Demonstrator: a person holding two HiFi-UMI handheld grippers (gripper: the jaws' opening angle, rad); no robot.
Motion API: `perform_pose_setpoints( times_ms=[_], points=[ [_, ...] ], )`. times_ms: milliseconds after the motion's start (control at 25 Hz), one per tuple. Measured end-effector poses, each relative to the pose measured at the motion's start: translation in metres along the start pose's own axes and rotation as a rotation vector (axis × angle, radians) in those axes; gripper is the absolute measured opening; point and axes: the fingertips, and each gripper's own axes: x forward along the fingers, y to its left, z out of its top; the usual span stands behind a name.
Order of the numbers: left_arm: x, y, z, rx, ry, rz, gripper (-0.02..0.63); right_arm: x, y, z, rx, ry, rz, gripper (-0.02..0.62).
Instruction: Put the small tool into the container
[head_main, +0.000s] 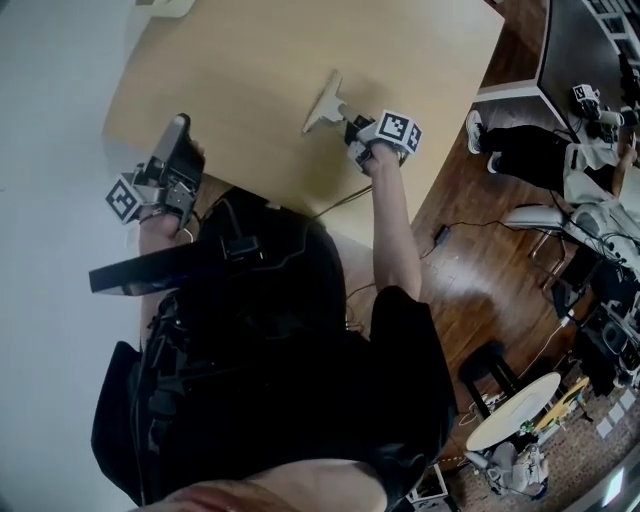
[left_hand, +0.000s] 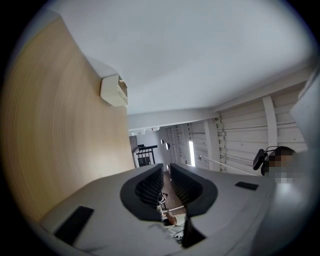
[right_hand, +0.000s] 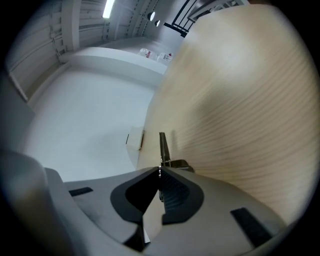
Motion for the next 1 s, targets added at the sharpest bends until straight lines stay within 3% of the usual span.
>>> perform_pose_setpoints(
  times_ms=[120,320,640,1000],
  points=[
    [-0.009,-0.007,-0.008,0.018,-0.012,-0.001,0.032,-0.009,0.015,-0.005,-0.005,-0.045,0.051,-0.008],
    [-0.013,-0.011,-0.007,0.025,-0.031,0.014,0.032,-0.01,0.053,0.009,0.042,-0.164,0.215,-0.008],
    [-0.043,-0.023,0.002,0.046,-0.084,0.01,0.032,-0.012,0.111,0.003,0.059,-0.237,0.372,-0.008],
    [-0.085,-0.015,0.053,0.007,-0.131,-0.043,0.032,0.026,0.186,-0.023,-0.068,-0.26,0.399,-0.008]
  ],
)
